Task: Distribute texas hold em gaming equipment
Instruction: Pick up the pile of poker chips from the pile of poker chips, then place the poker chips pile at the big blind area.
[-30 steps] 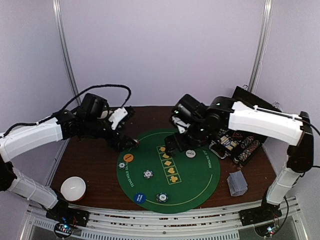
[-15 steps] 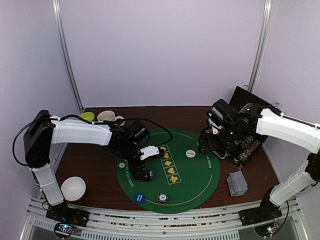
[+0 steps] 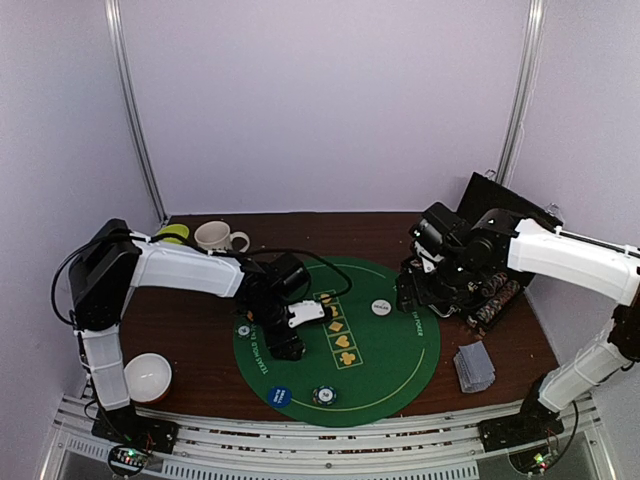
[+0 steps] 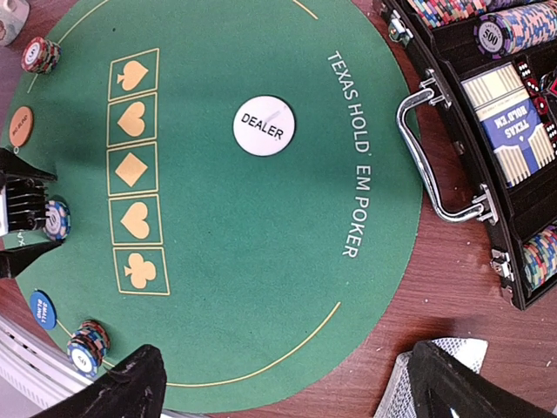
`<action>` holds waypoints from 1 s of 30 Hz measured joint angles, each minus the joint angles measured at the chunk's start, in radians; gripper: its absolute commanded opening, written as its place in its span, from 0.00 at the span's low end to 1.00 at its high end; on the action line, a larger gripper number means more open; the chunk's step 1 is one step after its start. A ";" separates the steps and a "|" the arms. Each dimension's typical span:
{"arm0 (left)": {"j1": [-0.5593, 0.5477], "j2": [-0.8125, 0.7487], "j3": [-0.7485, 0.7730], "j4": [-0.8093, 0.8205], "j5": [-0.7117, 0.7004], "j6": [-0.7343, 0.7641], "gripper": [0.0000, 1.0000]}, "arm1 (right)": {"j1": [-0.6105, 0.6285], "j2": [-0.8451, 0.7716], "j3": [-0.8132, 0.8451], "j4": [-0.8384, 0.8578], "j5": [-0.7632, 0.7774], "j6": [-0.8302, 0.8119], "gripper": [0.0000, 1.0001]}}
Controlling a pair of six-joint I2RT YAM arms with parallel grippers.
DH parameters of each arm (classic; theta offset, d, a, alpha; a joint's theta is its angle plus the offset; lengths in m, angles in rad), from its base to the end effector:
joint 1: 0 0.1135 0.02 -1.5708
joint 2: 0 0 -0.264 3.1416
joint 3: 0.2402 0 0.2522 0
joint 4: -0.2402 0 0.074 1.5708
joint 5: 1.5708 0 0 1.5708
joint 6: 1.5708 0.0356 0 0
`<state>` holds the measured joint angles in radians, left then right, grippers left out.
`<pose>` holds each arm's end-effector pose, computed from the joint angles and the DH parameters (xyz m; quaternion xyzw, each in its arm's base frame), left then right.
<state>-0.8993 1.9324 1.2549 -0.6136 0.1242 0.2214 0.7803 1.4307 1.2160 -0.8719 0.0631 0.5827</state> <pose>0.2280 -0.2940 0.1485 0.5326 0.8326 -0.1042 0.1108 0.2050 0.1998 0.2844 -0.0882 0.9664 0.1272 0.2054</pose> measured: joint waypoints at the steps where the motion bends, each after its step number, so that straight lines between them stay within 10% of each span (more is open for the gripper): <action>1: -0.002 0.001 0.000 0.004 -0.010 -0.003 0.62 | 0.000 0.001 -0.002 0.002 0.000 0.000 1.00; 7: -0.004 0.002 0.000 0.014 -0.020 -0.014 0.40 | 0.000 0.005 -0.007 0.003 0.000 0.000 1.00; 12: -0.004 -0.001 0.000 0.016 -0.010 -0.024 0.00 | 0.000 0.010 -0.007 0.002 0.001 -0.001 1.00; 30: 0.248 -0.302 -0.123 -0.044 -0.064 -0.269 0.00 | -0.008 0.011 -0.039 0.031 0.007 -0.045 1.00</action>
<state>-0.6510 1.6306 1.1320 -0.6579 0.0601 -0.0479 0.7727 1.4418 1.1767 -0.8410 0.0704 0.5373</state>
